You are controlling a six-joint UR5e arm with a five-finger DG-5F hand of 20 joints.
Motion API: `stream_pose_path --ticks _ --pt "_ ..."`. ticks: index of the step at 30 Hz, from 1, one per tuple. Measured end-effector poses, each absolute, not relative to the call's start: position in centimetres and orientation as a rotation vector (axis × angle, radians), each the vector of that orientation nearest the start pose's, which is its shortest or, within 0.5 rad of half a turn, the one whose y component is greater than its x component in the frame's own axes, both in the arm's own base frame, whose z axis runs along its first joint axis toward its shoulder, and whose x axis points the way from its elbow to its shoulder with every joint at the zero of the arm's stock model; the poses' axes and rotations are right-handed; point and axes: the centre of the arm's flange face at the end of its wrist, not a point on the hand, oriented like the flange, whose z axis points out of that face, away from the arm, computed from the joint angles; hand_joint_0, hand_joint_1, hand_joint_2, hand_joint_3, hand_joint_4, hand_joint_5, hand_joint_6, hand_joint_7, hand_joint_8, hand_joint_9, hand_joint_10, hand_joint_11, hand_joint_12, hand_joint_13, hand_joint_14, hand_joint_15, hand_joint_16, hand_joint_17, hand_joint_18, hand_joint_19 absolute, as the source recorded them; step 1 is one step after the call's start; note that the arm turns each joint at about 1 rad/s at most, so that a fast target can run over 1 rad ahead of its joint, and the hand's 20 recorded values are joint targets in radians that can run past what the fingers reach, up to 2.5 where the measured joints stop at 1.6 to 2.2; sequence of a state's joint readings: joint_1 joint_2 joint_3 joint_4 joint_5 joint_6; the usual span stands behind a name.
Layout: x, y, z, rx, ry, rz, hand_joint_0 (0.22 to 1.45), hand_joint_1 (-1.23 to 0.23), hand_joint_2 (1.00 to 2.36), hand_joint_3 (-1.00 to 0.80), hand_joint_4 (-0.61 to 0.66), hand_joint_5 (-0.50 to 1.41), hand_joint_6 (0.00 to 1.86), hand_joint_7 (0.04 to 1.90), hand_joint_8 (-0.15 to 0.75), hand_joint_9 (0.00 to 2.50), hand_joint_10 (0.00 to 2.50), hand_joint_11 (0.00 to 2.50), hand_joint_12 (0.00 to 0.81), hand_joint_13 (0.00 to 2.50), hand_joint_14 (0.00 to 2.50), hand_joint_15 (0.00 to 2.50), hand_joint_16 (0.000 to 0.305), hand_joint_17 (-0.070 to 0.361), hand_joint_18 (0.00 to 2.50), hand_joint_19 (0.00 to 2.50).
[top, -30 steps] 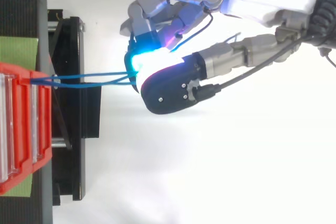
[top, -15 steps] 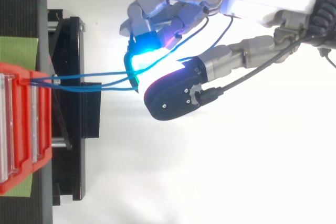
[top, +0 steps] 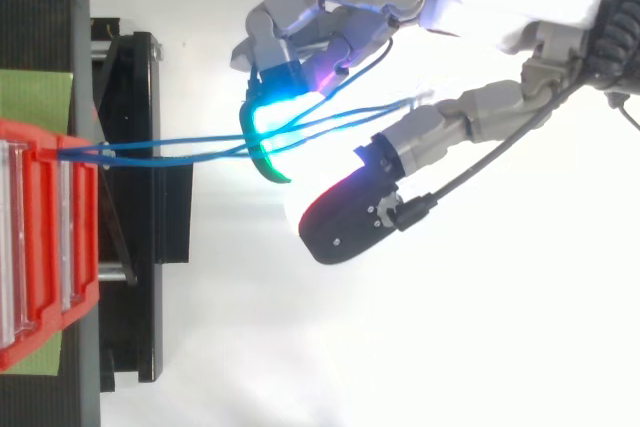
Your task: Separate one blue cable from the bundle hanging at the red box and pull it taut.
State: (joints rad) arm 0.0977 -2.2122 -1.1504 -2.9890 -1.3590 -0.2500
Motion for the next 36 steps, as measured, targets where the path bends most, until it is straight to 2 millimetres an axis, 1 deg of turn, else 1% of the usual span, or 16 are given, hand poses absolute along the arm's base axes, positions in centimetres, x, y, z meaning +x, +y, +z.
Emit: stream_pose_path --ticks 2,5,7,8,9,12,17,19,20,22,25,26,28,33,34,36 --pt "73.88 -8.28 31.09 1.12 1.302 0.901 0.52 -0.9 1.0 -0.5 0.18 -0.18 0.88 1.38 0.284 0.91 0.02 0.89 0.318 0.42 0.01 0.25 0.041 0.093 0.37 0.29" --pt "73.87 -8.29 31.07 1.12 1.302 0.901 0.48 -0.85 1.0 -0.5 0.18 -0.18 0.88 1.34 0.297 0.91 0.02 0.89 0.329 0.42 0.01 0.25 0.043 0.098 0.38 0.29" --pt "73.88 -8.31 31.08 1.12 1.301 0.901 0.46 -0.74 1.0 -0.5 0.19 -0.18 0.88 1.3 0.302 0.92 0.02 0.89 0.332 0.43 0.01 0.25 0.044 0.099 0.38 0.29" --pt "73.87 -8.31 31.08 1.12 1.301 0.901 0.46 -0.72 1.0 -0.5 0.19 -0.18 0.88 1.3 0.307 0.92 0.02 0.89 0.334 0.43 0.01 0.24 0.044 0.1 0.38 0.29" --pt "73.87 -8.32 31.07 1.121 1.302 0.901 0.46 -0.62 1.0 -0.5 0.19 -0.18 0.87 1.27 0.307 0.92 0.02 0.87 0.335 0.43 0.01 0.24 0.045 0.1 0.38 0.29" --pt "73.87 -8.33 31.07 1.121 1.301 0.901 0.49 -0.48 1.0 -0.5 0.17 -0.18 0.86 1.26 0.3 0.93 0.02 0.88 0.32 0.42 0.01 0.24 0.042 0.094 0.35 0.32" --pt "73.86 -8.29 31.05 1.121 1.302 0.901 0.53 -0.41 1.0 -0.5 0.17 -0.18 0.85 1.27 0.292 0.94 0.02 0.87 0.309 0.42 0.01 0.25 0.038 0.086 0.34 0.32" --pt "73.87 -8.28 31.03 1.121 1.303 0.901 0.56 -0.42 1.0 -0.5 0.16 -0.18 0.85 1.28 0.292 0.94 0.02 0.88 0.301 0.42 0.01 0.25 0.037 0.082 0.34 0.32" --pt "73.86 -8.28 31.03 1.121 1.302 0.901 0.58 -0.46 1.0 -0.49 0.15 -0.18 0.85 1.27 0.287 0.94 0.02 0.88 0.298 0.42 0.01 0.25 0.036 0.081 0.33 0.32" --pt "73.86 -8.29 31.04 1.121 1.302 0.901 0.58 -0.54 1.01 -0.4 0.15 -0.18 0.85 1.29 0.287 0.94 0.03 0.88 0.298 0.42 0.01 0.25 0.036 0.081 0.34 0.32" --pt "73.85 -8.29 31.03 1.121 1.303 0.9 0.57 -0.67 1.02 -0.25 0.17 -0.18 0.85 1.4 0.287 0.93 0.02 0.9 0.298 0.42 0.01 0.25 0.036 0.081 0.34 0.31" --pt "73.85 -8.29 31.03 1.121 1.303 0.9 0.57 -0.71 1.02 -0.22 0.18 -0.18 0.85 1.44 0.287 0.93 0.03 0.9 0.299 0.41 0.01 0.24 0.036 0.082 0.34 0.31" --pt "73.85 -8.3 31.03 1.121 1.303 0.9 0.59 -0.76 1.02 -0.19 0.16 -0.18 0.86 1.45 0.285 0.92 0.02 0.9 0.299 0.41 0.01 0.25 0.036 0.082 0.34 0.3" --pt "73.86 -8.27 31.03 1.121 1.302 0.901 0.65 -0.85 1.02 -0.27 0.12 -0.2 0.88 1.43 0.274 0.89 0.02 0.9 0.31 0.4 0.01 0.25 0.039 0.089 0.35 0.3" --pt "73.86 -8.27 31.03 1.121 1.302 0.901 0.68 -0.88 1.02 -0.33 0.14 -0.2 0.88 1.44 0.272 0.87 0.03 0.89 0.313 0.4 0.01 0.25 0.04 0.09 0.36 0.29" --pt "73.86 -8.29 31.04 1.121 1.302 0.901 0.7 -0.88 1.01 -0.41 0.14 -0.2 0.88 1.42 0.266 0.86 0.03 0.88 0.315 0.4 0.01 0.23 0.041 0.092 0.37 0.28"
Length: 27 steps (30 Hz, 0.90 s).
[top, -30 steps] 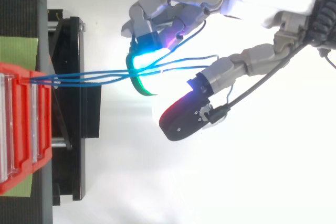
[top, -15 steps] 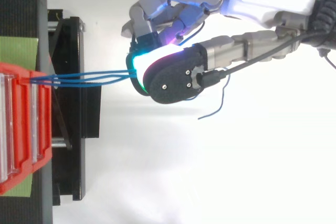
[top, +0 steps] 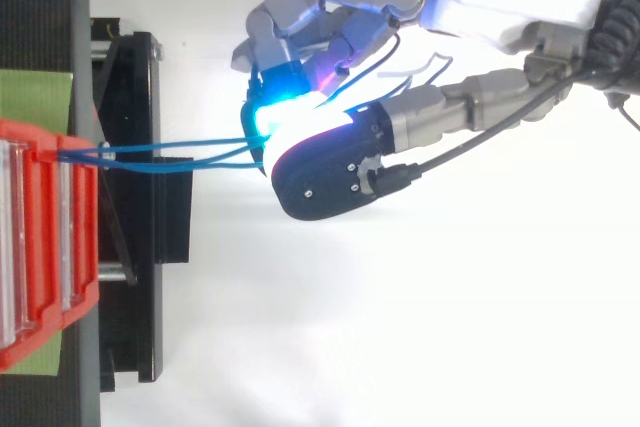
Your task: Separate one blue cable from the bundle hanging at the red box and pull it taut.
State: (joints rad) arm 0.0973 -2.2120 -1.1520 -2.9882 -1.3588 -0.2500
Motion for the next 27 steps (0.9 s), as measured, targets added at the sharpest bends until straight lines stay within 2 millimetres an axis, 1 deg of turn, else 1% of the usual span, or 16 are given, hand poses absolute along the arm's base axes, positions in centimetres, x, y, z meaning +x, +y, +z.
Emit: stream_pose_path --ticks 1,2,5,6,14,15,16,21,22,24,25,27 --pt "73.86 -8.29 31.04 1.121 1.302 0.901 0.72 -0.89 1.0 -0.48 0.14 -0.2 0.88 1.41 0.263 0.85 0.02 0.88 0.317 0.4 0.01 0.23 0.041 0.092 0.37 0.27" --pt "73.86 -8.28 31.04 1.121 1.302 0.901 0.72 -0.89 1.0 -0.5 0.14 -0.2 0.88 1.42 0.263 0.85 0.03 0.89 0.318 0.4 0.01 0.23 0.041 0.092 0.37 0.26" --pt "73.85 -8.3 31.04 1.121 1.302 0.901 0.73 -0.89 1.0 -0.5 0.16 -0.2 0.88 1.44 0.264 0.82 0.03 0.87 0.321 0.4 0.01 0.22 0.042 0.094 0.38 0.25" --pt "73.86 -8.29 31.04 1.121 1.302 0.901 0.73 -0.89 1.0 -0.5 0.16 -0.2 0.88 1.42 0.264 0.82 0.02 0.88 0.322 0.4 0.01 0.23 0.042 0.095 0.39 0.26" --pt "73.9 -8.28 31.07 1.119 1.299 0.903 0.64 -0.89 1.0 -0.5 0.2 -0.18 0.88 1.38 0.28 0.85 0.02 0.89 0.325 0.41 0.01 0.23 0.042 0.096 0.41 0.28" --pt "73.9 -8.29 31.08 1.119 1.299 0.903 0.61 -0.89 1.0 -0.5 0.21 -0.18 0.88 1.38 0.276 0.86 0.03 0.88 0.326 0.42 0.01 0.24 0.043 0.096 0.4 0.28" --pt "73.9 -8.3 31.08 1.119 1.299 0.903 0.57 -0.88 1.0 -0.5 0.21 -0.18 0.88 1.38 0.279 0.86 0.02 0.89 0.33 0.42 0.01 0.24 0.043 0.098 0.41 0.28" --pt "73.9 -8.31 31.08 1.119 1.298 0.903 0.49 -0.83 1.0 -0.5 0.21 -0.18 0.88 1.34 0.304 0.87 0.02 0.89 0.355 0.42 0.01 0.24 0.048 0.108 0.42 0.29" --pt "73.9 -8.29 31.08 1.118 1.298 0.903 0.47 -0.79 1.0 -0.5 0.21 -0.18 0.88 1.33 0.314 0.87 0.02 0.89 0.366 0.42 0.01 0.24 0.05 0.113 0.42 0.29" --pt "73.91 -8.26 31.08 1.118 1.299 0.904 0.46 -0.75 1.0 -0.5 0.21 -0.18 0.88 1.31 0.316 0.87 0.02 0.89 0.367 0.42 0.01 0.24 0.051 0.114 0.42 0.29" --pt "73.91 -8.27 31.08 1.118 1.299 0.904 0.48 -0.72 1.0 -0.5 0.2 -0.18 0.88 1.29 0.313 0.87 0.02 0.89 0.362 0.42 0.01 0.24 0.049 0.111 0.42 0.29" --pt "73.9 -8.28 31.06 1.119 1.299 0.903 0.48 -0.71 1.0 -0.5 0.2 -0.18 0.88 1.28 0.313 0.87 0.02 0.89 0.36 0.42 0.01 0.23 0.049 0.11 0.41 0.29"
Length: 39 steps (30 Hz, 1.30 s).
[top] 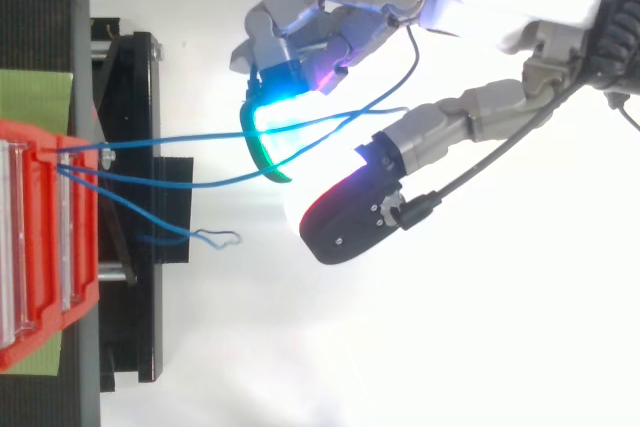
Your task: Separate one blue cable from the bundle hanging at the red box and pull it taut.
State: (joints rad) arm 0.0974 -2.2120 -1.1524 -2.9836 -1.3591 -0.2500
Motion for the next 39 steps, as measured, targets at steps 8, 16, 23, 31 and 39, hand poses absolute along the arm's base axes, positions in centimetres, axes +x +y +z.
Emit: stream_pose_path --ticks 8,16,23,31,39 --pt "73.9 -8.31 31.05 1.119 1.299 0.903 0.46 -0.66 1.0 -0.5 0.2 -0.18 0.87 1.28 0.324 0.88 0.02 0.89 0.369 0.41 0.01 0.25 0.051 0.114 0.39 0.3" --pt "73.9 -8.28 31.03 1.118 1.301 0.904 0.41 -0.61 1.0 -0.5 0.21 -0.19 0.84 1.2 0.346 0.88 0.02 0.87 0.393 0.4 0.01 0.24 0.055 0.125 0.38 0.31" --pt "73.9 -8.27 31.04 1.118 1.3 0.904 0.49 -0.51 1.0 -0.5 0.17 -0.18 0.83 1.21 0.32 0.87 0.02 0.89 0.356 0.37 0.01 0.23 0.047 0.107 0.32 0.3" --pt "73.89 -8.27 31.03 1.122 1.299 0.908 0.56 -0.68 1.02 -0.17 0.18 -0.18 0.85 1.4 0.306 0.9 0.03 0.9 0.322 0.37 0.01 0.24 0.04 0.09 0.3 0.29" --pt "73.86 -8.27 30.97 1.125 1.3 0.908 0.59 -0.77 1.02 -0.25 0.18 -0.2 0.88 1.32 0.291 0.88 0.03 0.9 0.325 0.38 0.01 0.24 0.041 0.092 0.32 0.3"
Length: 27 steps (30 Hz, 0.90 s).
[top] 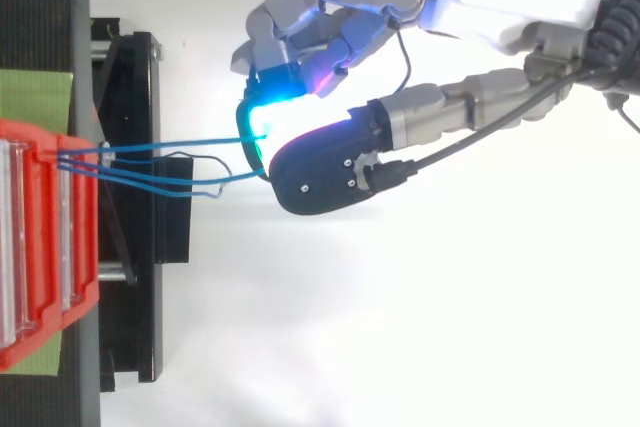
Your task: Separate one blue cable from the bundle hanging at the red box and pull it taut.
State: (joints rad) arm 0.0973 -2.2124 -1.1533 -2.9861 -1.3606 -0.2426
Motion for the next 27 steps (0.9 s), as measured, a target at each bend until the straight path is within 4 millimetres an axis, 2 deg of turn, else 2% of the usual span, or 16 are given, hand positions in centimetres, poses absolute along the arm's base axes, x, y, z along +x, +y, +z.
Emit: stream_pose_path --ticks 1,4,6,12,14,17,19,20,23,27 --pt "73.86 -8.26 30.98 1.125 1.3 0.908 0.6 -0.78 1.01 -0.34 0.18 -0.2 0.87 1.32 0.29 0.88 0.02 0.9 0.325 0.38 0.01 0.24 0.041 0.092 0.32 0.29" --pt "73.86 -8.29 31.0 1.125 1.298 0.908 0.59 -0.76 1.0 -0.46 0.18 -0.19 0.87 1.31 0.29 0.88 0.02 0.9 0.326 0.39 0.01 0.24 0.041 0.093 0.33 0.29" --pt "73.87 -8.31 30.97 1.125 1.298 0.907 0.59 -0.75 1.0 -0.5 0.19 -0.19 0.87 1.3 0.292 0.88 0.02 0.9 0.326 0.39 0.01 0.24 0.041 0.092 0.34 0.3" --pt "73.88 -8.3 31.01 1.125 1.296 0.907 0.62 -0.8 1.0 -0.5 0.18 -0.19 0.87 1.32 0.288 0.89 0.02 0.9 0.323 0.4 0.01 0.23 0.041 0.091 0.35 0.28" --pt "73.88 -8.31 31.02 1.125 1.296 0.908 0.63 -0.88 1.0 -0.5 0.18 -0.19 0.87 1.33 0.282 0.89 0.03 0.9 0.324 0.4 0.01 0.23 0.041 0.092 0.36 0.29" --pt "73.88 -8.29 31.01 1.125 1.297 0.908 0.57 -0.94 1.0 -0.5 0.18 -0.19 0.87 1.33 0.28 0.87 0.03 0.92 0.328 0.4 0.01 0.24 0.043 0.096 0.38 0.29" --pt "73.88 -8.3 31.0 1.124 1.297 0.909 0.49 -0.88 1.0 -0.5 0.19 -0.19 0.87 1.3 0.294 0.87 0.02 0.91 0.35 0.4 0.01 0.24 0.047 0.105 0.39 0.29" --pt "73.88 -8.3 31.01 1.124 1.297 0.909 0.46 -0.77 1.0 -0.5 0.19 -0.19 0.88 1.26 0.307 0.88 0.02 0.9 0.361 0.41 0.01 0.24 0.049 0.111 0.39 0.28" --pt "73.88 -8.3 31.0 1.124 1.297 0.909 0.48 -0.55 1.0 -0.5 0.19 -0.19 0.86 1.2 0.308 0.88 0.02 0.88 0.35 0.4 0.01 0.23 0.047 0.106 0.36 0.29" --pt "73.88 -8.28 31.0 1.124 1.297 0.909 0.53 -0.41 1.0 -0.5 0.17 -0.18 0.83 1.18 0.3 0.89 0.02 0.86 0.329 0.39 0.01 0.23 0.043 0.096 0.33 0.29"
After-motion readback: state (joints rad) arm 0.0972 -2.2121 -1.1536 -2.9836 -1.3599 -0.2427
